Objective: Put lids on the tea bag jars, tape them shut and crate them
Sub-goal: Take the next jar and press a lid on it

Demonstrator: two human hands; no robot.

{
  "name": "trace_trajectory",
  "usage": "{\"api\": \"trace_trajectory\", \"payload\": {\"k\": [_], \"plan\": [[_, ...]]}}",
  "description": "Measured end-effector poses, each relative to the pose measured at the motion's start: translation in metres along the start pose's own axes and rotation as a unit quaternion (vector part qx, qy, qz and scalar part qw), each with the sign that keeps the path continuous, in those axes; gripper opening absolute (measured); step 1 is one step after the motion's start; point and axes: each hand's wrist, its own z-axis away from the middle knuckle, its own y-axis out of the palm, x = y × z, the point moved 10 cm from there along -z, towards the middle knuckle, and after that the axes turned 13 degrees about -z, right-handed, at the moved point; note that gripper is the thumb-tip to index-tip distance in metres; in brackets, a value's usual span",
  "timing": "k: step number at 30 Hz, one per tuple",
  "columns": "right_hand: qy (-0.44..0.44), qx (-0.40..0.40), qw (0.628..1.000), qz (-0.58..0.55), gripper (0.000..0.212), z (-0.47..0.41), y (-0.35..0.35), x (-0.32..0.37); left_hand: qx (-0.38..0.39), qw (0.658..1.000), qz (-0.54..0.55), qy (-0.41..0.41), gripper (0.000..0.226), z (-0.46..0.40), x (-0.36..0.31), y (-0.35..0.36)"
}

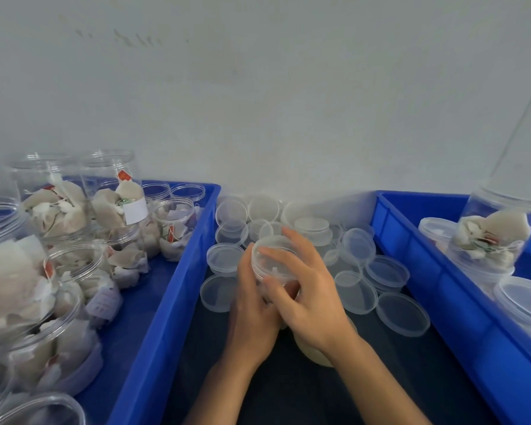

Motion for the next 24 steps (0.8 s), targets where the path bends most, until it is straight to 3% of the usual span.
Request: {"api": "trace_trajectory", "payload": {"k": [5,12,16,19,24], "plan": [[0.023,0.005,0.999,-0.045,0.038,0.002,0.003,-0.007,-0.001,1.0,-0.004,-0.003,0.085,0.001,0.003,-0.004],[0.041,-0.035,0.999,-0.009,0.038,0.009,0.005,-0.015,0.004,1.0,-0.011,-0.002,0.071,0.002,-0.002,-0.006],[0.062,-0.103,0.991,-0.056,0.042,0.014,-0.003,-0.022,-0.003,1.0,-0.008,0.002,0.07,0.002,-0.001,-0.006],[0.076,-0.108,0.986,-0.103,0.048,0.015,-0.004,-0.024,0.0,1.0,-0.015,0.001,0.072,0.001,0.0,-0.003],[0.053,-0.117,0.983,-0.13,0.036,0.017,-0.008,-0.025,0.011,1.0,-0.008,0.003,0.073,0.003,0.0,0.0]]}}
